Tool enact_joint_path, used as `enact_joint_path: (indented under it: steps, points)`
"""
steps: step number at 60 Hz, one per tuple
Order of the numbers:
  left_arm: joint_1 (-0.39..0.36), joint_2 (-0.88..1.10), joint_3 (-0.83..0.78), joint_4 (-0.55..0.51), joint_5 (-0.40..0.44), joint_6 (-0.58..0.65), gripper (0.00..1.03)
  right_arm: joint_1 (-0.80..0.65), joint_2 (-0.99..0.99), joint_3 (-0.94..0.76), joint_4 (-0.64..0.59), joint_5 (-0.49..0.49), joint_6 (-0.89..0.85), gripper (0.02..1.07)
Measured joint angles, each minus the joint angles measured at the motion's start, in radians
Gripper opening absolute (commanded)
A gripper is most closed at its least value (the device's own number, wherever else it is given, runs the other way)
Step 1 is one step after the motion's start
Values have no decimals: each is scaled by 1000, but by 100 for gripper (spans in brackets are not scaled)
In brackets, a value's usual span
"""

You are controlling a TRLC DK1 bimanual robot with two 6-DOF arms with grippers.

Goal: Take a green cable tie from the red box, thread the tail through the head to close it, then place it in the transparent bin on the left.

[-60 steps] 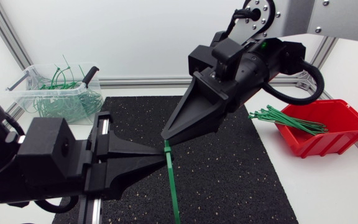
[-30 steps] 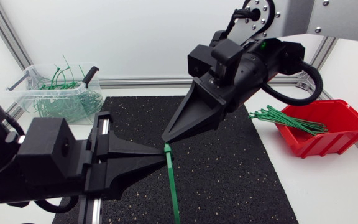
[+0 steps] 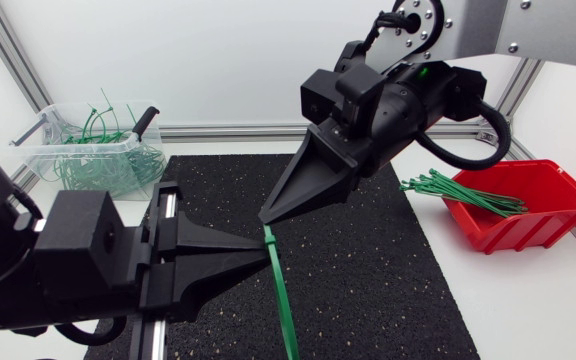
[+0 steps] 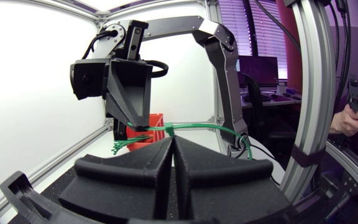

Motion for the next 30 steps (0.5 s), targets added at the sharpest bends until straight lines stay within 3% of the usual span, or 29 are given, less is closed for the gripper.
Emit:
enact_joint_path:
  steps: [26,30]
  points:
    - [-17,-6,0,-16,-11,15,3,-8,7,-20,58,7,65,8]
    - [-8,-4,0,-18,0,19,3,-7,-1,-40,61,5,65,22]
